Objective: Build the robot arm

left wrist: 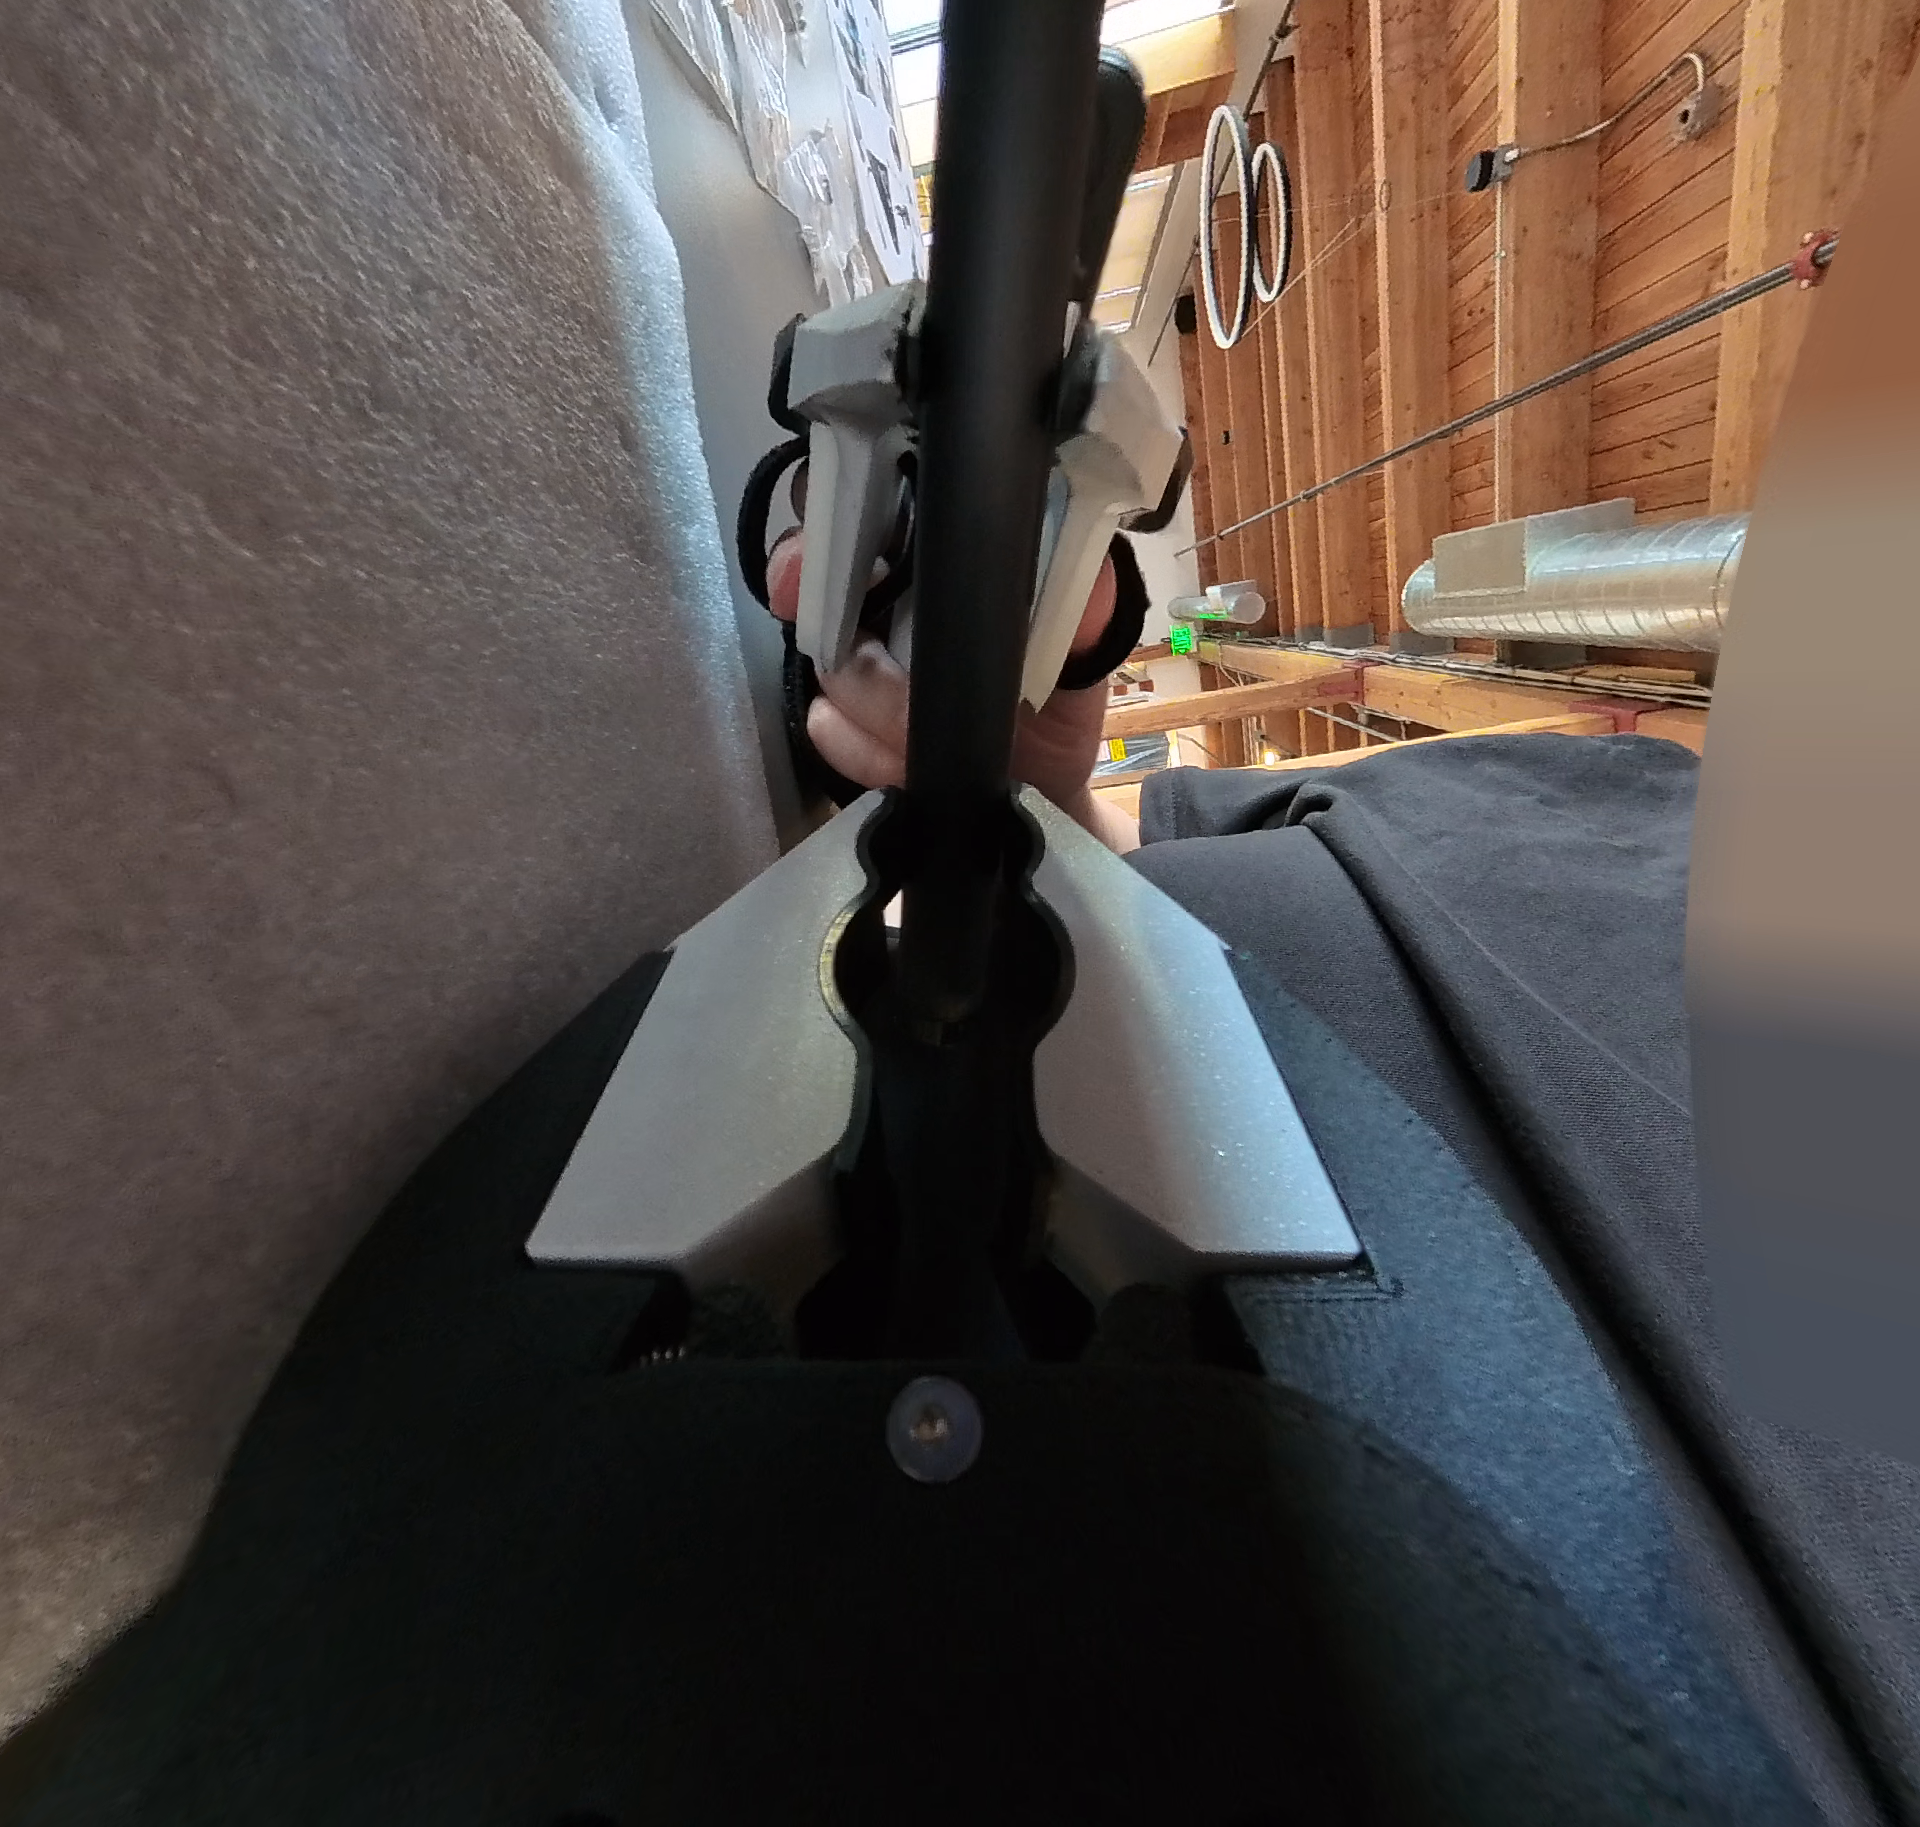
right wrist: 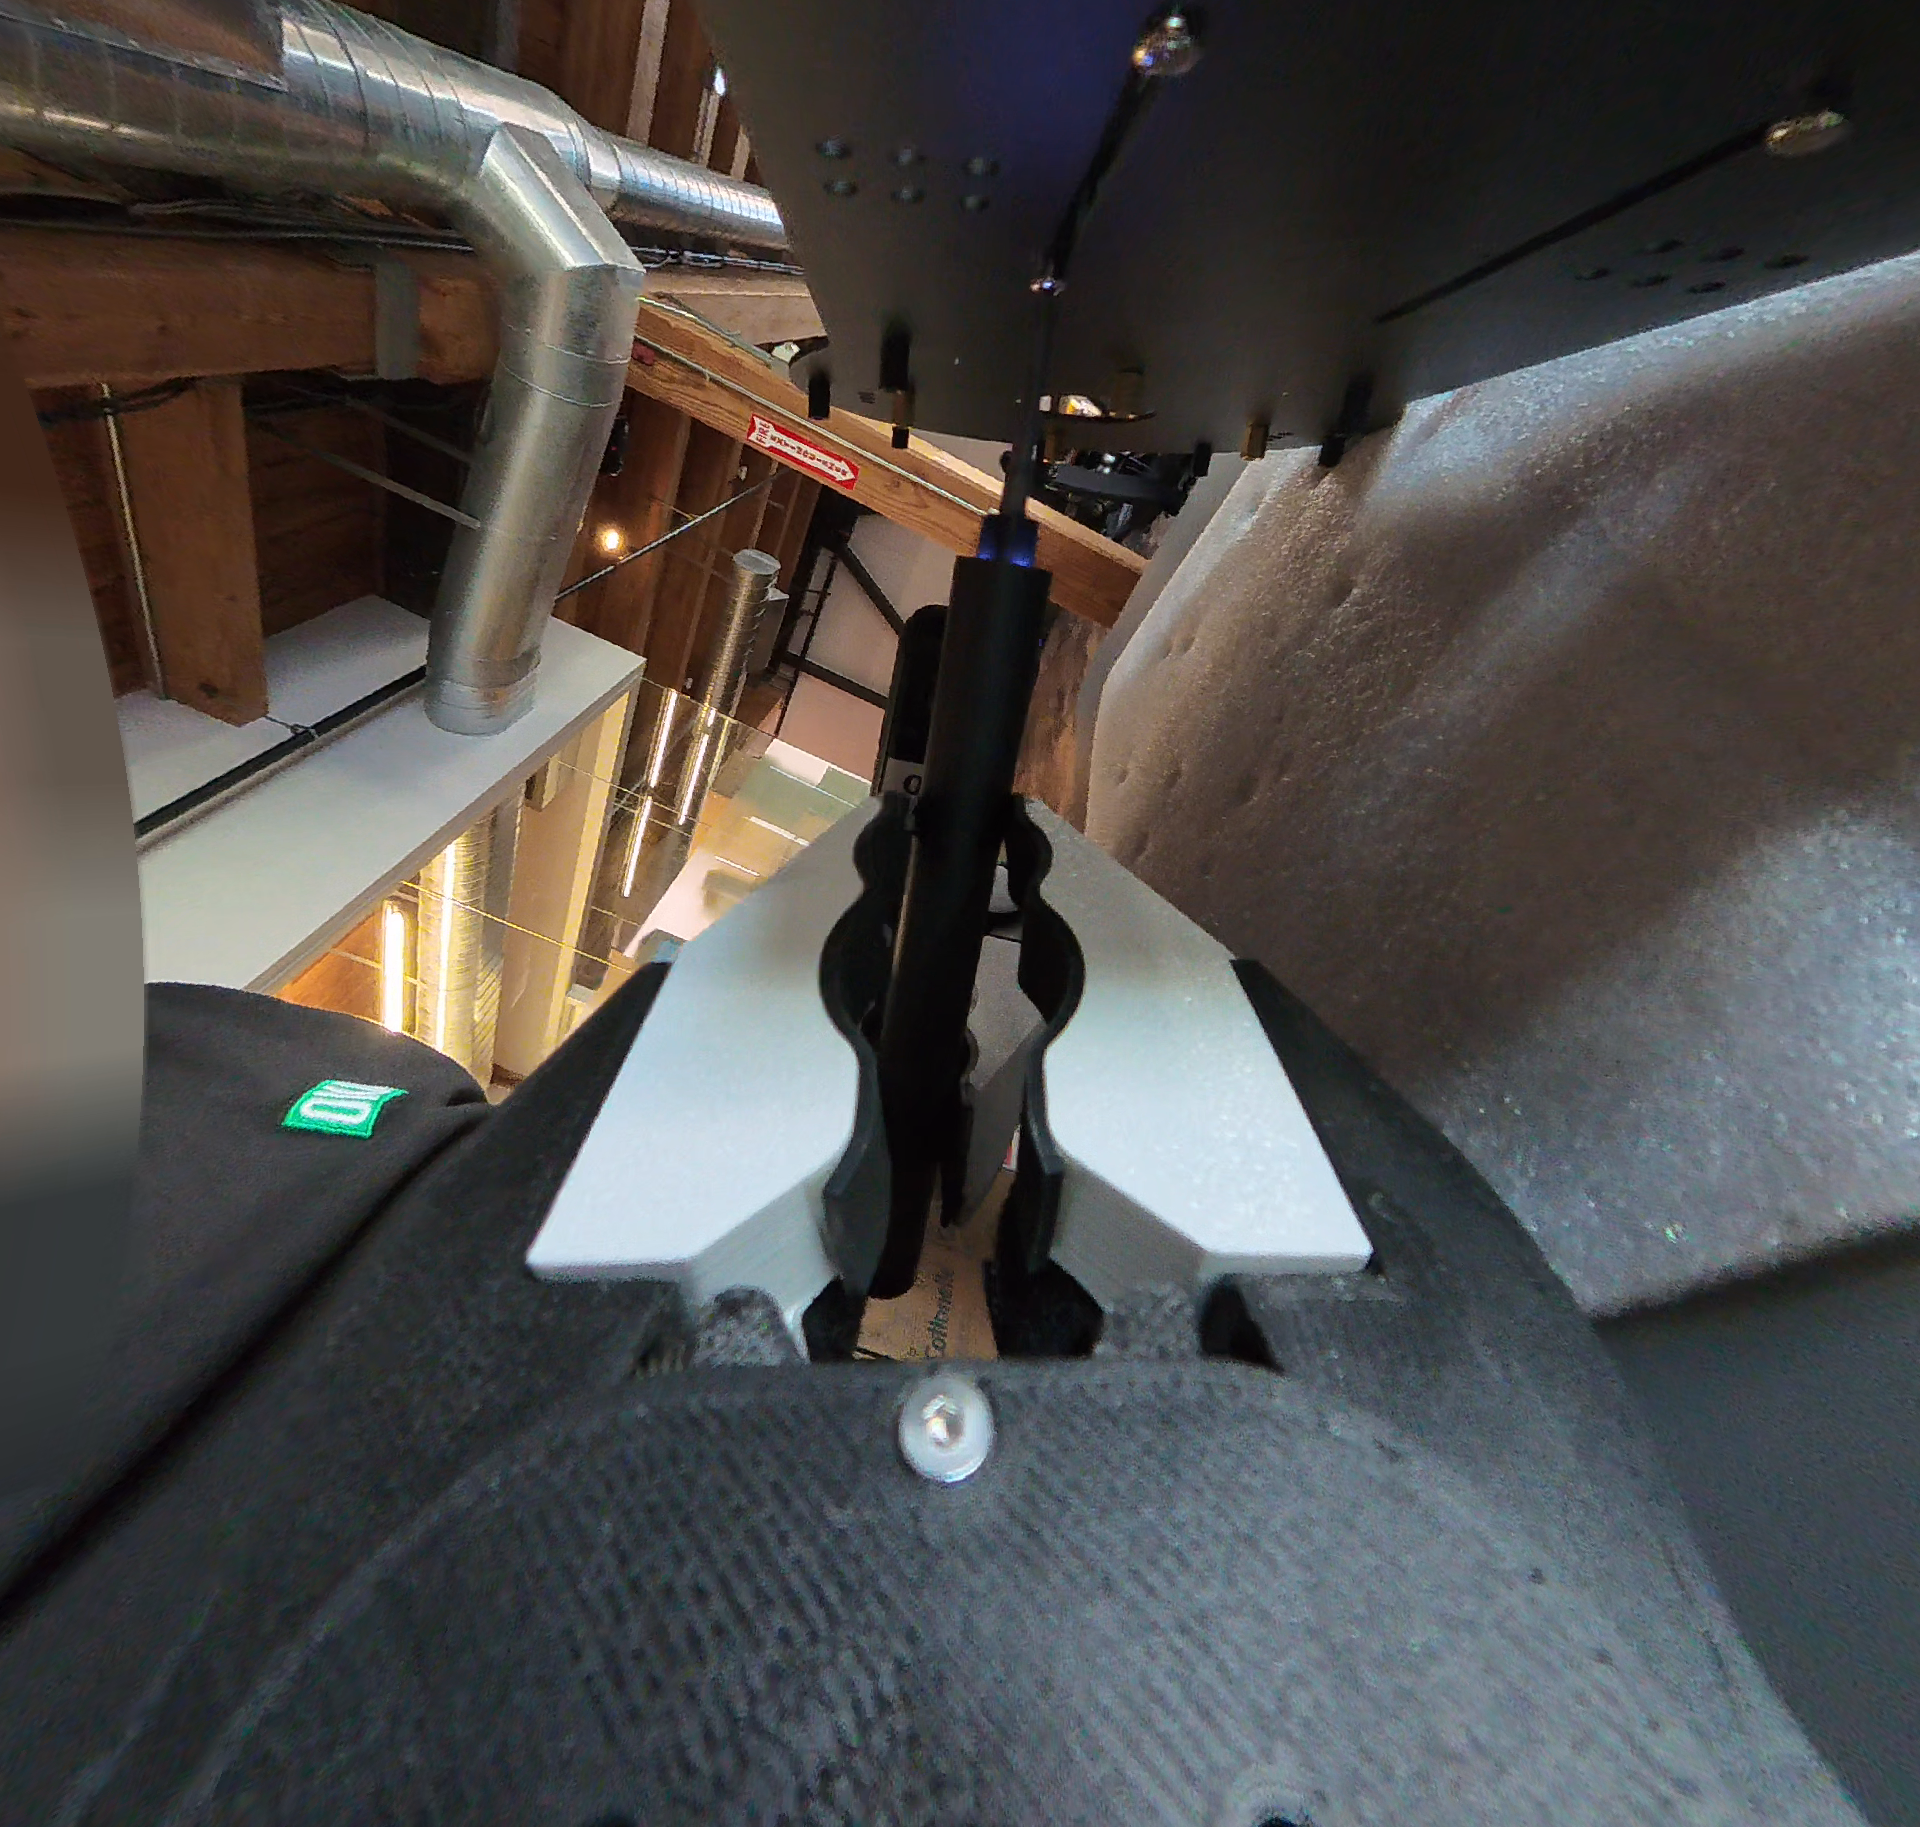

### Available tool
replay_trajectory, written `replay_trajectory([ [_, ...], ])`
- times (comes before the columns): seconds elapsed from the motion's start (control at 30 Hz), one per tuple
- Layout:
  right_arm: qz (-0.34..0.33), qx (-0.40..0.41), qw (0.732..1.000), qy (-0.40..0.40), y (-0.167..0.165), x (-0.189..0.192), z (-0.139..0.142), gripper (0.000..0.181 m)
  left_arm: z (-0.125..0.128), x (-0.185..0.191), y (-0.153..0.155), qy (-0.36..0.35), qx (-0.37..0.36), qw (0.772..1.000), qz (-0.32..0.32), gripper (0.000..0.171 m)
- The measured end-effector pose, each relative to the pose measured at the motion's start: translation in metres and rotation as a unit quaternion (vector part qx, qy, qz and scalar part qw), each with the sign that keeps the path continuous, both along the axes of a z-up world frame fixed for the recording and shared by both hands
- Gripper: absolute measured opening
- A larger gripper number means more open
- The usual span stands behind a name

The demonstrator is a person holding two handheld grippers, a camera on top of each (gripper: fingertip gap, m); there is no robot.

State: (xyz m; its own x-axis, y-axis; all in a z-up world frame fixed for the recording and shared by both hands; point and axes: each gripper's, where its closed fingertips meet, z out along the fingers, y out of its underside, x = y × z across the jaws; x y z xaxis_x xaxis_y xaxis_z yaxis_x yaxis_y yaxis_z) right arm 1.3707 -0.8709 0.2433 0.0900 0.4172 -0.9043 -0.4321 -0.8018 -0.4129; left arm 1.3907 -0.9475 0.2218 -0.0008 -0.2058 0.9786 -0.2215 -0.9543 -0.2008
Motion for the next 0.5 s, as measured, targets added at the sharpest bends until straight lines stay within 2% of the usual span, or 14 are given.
replay_trajectory([
  [0.1, 0.000, -0.001, 1.000, 0.014, -0.0002, 0.0020, 0.0023, 0.023, -0.0009, -0.0010, 0.0006, 0.003, 0.002, 1.000, 0.002, 0.017],
  [0.33, 0.021, -0.029, 0.998, 0.048, -0.0011, 0.0017, 0.0025, 0.019, 0.0032, -0.0049, 0.0008, -0.003, 0.001, 1.000, 0.005, 0.017],
  [0.5, 0.020, -0.023, 0.999, 0.021, -0.0016, -0.0022, -0.0004, 0.019, -0.0022, -0.0053, 0.0020, 0.037, 0.024, 0.999, 0.009, 0.016],
])
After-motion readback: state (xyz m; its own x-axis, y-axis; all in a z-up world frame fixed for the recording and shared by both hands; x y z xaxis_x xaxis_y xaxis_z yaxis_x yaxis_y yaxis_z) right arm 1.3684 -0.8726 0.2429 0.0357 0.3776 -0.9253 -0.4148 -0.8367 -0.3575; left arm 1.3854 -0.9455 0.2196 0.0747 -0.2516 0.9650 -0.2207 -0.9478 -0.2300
